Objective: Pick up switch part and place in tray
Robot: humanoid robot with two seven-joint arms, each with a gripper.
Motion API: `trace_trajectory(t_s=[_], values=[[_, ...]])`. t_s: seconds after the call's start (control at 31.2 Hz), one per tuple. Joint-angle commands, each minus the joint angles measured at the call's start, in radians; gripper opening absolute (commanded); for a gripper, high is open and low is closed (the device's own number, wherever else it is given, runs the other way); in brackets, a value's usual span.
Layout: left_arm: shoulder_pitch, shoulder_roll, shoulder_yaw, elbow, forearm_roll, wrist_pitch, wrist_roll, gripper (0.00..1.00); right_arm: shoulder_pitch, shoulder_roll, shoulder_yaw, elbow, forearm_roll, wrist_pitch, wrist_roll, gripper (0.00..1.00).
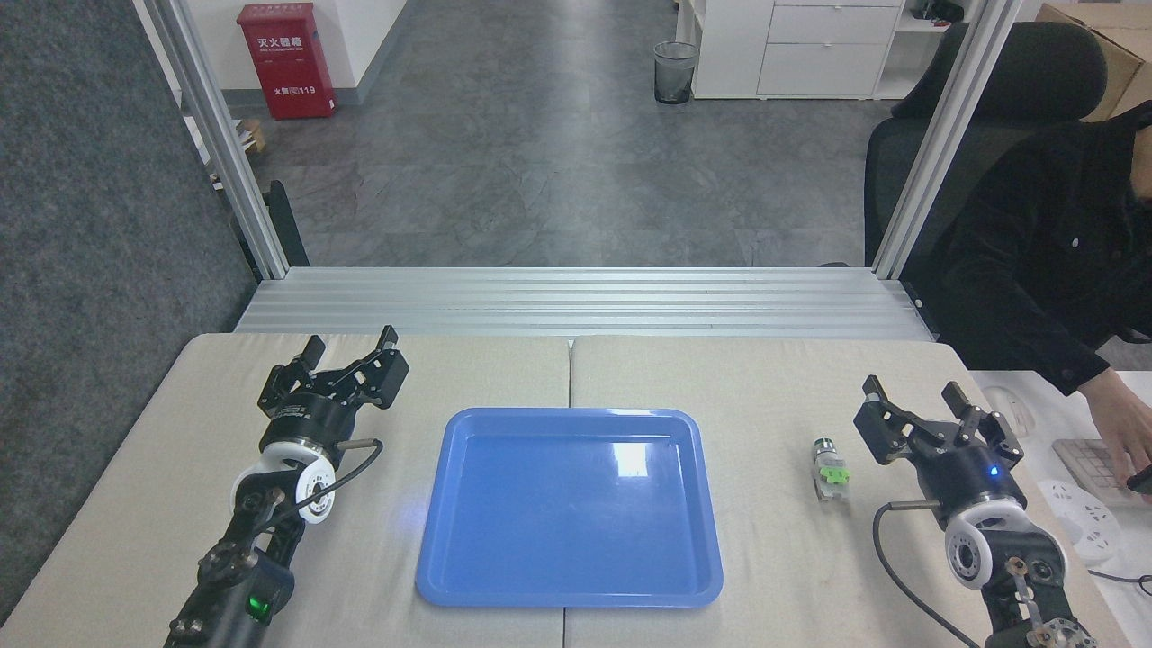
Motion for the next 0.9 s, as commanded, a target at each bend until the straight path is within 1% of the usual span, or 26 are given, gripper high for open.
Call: trace_trajectory(t_s=[0.0,0.16,0.38,0.58,0.86], values=[[0.0,0.0,0.0,0.0,0.0,0.0,0.001,1.0,-0.025,-0.001,0.001,0.035,-0.002,0.001,0.001,0.99],[-0.001,0.0,0.0,0.0,0.0,0.0,0.001,1.0,-0.041,-0.005,0.007,0.035,-0.008,-0.003,0.001,0.99],[0.0,0.0,0.0,0.0,0.0,0.0,0.001,1.0,-0.038,-0.007,0.008,0.049,0.001,0.003,0.001,0.99],[0.0,0.0,-0.001,0.0,0.0,0.0,0.001,1.0,-0.041,-0.022,-0.006,0.073,-0.005,0.008,-0.002,0.99],[0.0,0.0,0.0,0.0,0.0,0.0,0.001,1.0,-0.042,-0.027,-0.007,0.074,-0.014,-0.006,-0.002,0.99]])
